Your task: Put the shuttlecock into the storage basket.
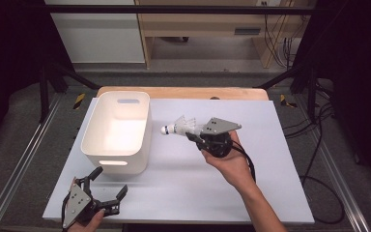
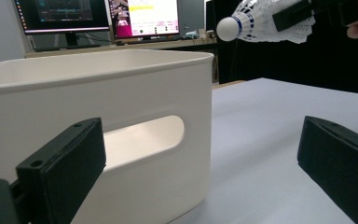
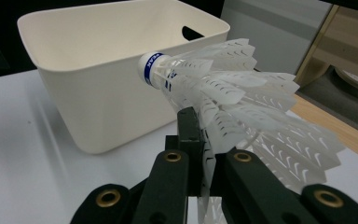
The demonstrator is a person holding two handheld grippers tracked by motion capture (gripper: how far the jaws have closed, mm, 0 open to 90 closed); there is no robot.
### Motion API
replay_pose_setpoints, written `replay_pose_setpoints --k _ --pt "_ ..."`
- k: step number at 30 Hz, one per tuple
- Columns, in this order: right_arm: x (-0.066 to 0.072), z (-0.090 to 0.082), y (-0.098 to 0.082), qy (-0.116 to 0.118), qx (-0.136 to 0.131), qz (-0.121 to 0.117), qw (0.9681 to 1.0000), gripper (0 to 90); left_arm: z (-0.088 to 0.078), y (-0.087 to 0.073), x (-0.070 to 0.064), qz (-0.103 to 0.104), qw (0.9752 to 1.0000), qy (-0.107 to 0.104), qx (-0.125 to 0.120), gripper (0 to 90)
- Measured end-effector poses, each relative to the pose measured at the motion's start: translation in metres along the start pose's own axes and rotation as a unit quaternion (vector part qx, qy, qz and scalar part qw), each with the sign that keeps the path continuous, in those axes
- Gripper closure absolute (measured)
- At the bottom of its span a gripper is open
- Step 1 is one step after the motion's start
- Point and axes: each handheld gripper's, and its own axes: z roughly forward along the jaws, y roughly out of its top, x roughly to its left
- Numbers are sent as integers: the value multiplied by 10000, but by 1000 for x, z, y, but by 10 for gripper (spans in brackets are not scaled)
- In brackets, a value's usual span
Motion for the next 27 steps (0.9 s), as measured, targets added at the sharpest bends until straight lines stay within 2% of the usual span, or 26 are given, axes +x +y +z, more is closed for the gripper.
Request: replay_pose_setpoints --k 7,18,27 --pt "-2 9 22 108 -213 72 9997 895 2 -1 0 -15 10000 -24 13 11" --pt "-4 27 54 117 -254 -17 9996 895 2 -1 0 -6 10000 -82 7 11" --pt "-2 41 68 192 -258 -51 9995 895 1 -2 2 -42 10000 -72 -10 11"
